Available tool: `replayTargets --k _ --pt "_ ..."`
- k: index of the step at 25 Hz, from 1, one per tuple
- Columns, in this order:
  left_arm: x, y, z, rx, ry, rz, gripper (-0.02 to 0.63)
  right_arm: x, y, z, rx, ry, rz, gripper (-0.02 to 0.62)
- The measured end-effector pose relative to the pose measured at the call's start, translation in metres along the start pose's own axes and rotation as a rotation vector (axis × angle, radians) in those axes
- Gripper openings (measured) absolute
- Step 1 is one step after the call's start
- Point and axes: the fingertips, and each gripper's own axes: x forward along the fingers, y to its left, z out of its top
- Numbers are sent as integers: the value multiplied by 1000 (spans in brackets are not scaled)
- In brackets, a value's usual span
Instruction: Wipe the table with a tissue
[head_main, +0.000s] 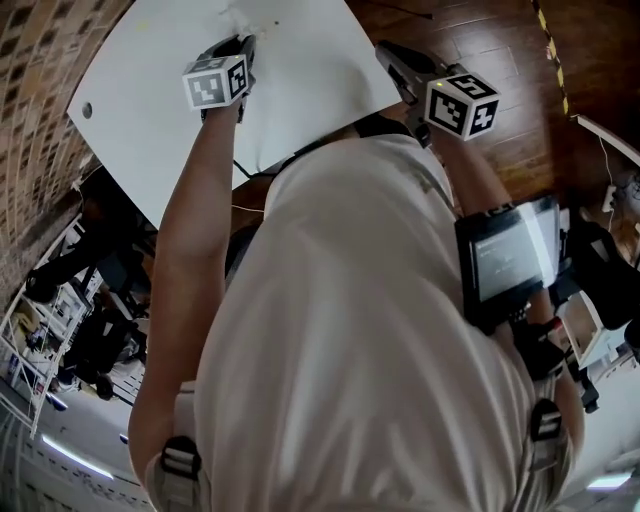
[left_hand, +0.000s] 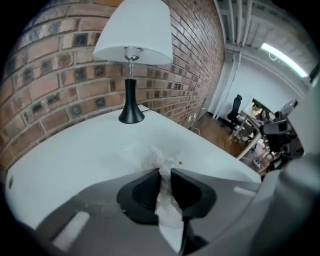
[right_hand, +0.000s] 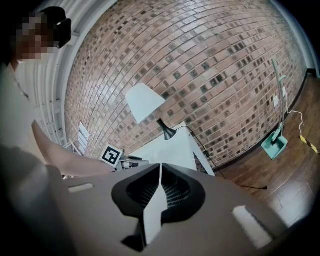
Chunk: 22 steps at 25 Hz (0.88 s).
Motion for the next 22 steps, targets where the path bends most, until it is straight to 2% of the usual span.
replayTargets --k 3,5,7,9,11,14,17,22 --pt "10 19 9 82 28 116 61 -12 -12 1 3 8 -22 17" --pt "16 39 10 182 63 206 61 -17 -20 4 9 8 -35 18" --pt "19 51 13 350 104 284 60 -21 -29 6 18 6 -47 18" --pt "22 50 11 593 171 322 60 -24 -37 7 28 3 -55 18" --pt "26 42 4 826 262 321 60 -25 -42 8 36 -1 -55 17" --pt "28 35 -14 1057 416 305 60 -26 -45 10 44 -3 -43 17" --pt "35 36 -24 1165 564 254 60 -27 -47 11 48 -2 -32 18" --pt "41 36 -25 1279 743 75 61 -31 -53 11 77 -19 -24 17"
